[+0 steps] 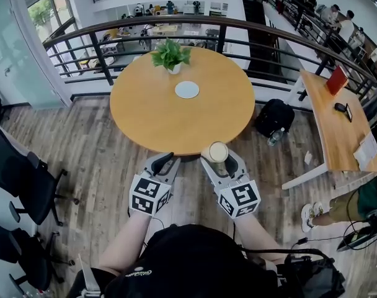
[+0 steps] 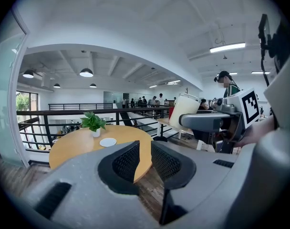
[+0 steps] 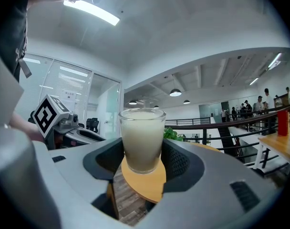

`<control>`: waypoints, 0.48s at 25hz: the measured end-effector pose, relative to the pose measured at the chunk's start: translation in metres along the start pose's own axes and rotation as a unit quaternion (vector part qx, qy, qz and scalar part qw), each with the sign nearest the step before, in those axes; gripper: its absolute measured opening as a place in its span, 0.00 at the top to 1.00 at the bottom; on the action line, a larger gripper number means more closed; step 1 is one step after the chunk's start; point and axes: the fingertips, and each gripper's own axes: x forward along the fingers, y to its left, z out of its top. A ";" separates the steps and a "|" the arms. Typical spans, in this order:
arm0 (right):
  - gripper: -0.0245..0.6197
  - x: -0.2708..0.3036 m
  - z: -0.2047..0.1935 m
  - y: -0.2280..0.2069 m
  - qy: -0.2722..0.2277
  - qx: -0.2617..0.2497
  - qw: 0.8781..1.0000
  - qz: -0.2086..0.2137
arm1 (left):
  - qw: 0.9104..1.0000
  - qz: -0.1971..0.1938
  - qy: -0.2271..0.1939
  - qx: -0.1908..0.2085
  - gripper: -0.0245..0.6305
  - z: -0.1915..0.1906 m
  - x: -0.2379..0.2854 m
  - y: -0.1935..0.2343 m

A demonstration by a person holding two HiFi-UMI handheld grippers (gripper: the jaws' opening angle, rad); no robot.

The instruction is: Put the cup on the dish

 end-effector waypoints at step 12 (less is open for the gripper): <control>0.58 -0.010 -0.005 -0.012 -0.001 0.004 1.000 0.008 | 1.000 0.004 0.002 0.000 0.85 0.002 0.014 -0.013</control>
